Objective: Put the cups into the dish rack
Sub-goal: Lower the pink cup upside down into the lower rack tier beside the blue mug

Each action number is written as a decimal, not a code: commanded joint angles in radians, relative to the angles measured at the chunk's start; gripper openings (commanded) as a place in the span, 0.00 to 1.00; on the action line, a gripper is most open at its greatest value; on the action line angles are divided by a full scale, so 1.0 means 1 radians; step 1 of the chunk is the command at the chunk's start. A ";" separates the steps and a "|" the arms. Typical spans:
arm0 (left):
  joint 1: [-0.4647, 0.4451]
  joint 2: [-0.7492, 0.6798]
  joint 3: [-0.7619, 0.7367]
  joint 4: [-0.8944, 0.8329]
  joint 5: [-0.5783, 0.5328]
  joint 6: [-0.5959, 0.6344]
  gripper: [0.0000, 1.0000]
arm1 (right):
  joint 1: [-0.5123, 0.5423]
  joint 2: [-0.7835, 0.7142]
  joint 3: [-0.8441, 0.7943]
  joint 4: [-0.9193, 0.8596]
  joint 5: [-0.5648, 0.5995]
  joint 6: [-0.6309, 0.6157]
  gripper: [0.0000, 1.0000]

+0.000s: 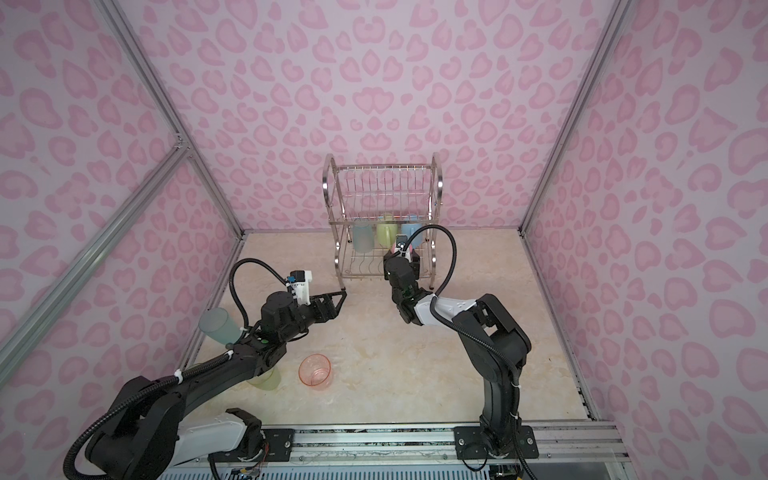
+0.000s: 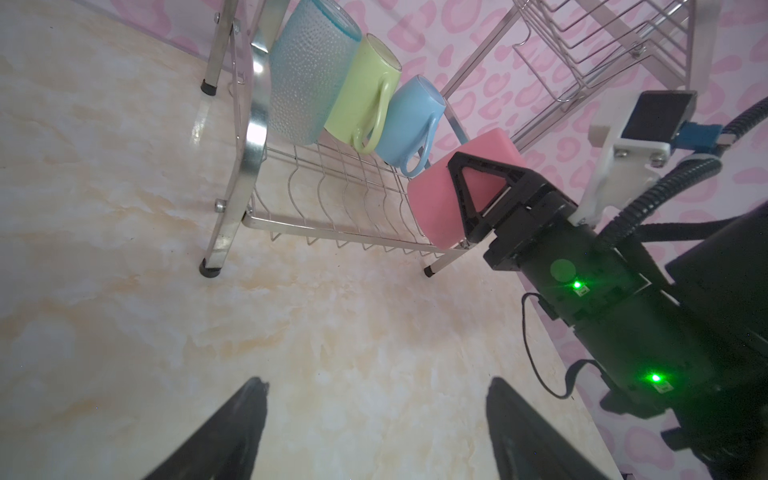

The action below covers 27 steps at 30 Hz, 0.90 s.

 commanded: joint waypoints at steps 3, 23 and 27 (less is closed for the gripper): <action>-0.003 0.011 0.009 0.016 0.020 0.001 0.85 | -0.006 0.062 0.042 0.084 0.068 -0.033 0.54; -0.006 0.008 0.017 -0.008 0.011 0.004 0.85 | -0.048 0.185 0.134 0.060 0.139 0.053 0.55; -0.007 0.014 0.022 -0.012 0.018 0.003 0.85 | -0.052 0.206 0.145 0.049 0.146 0.051 0.56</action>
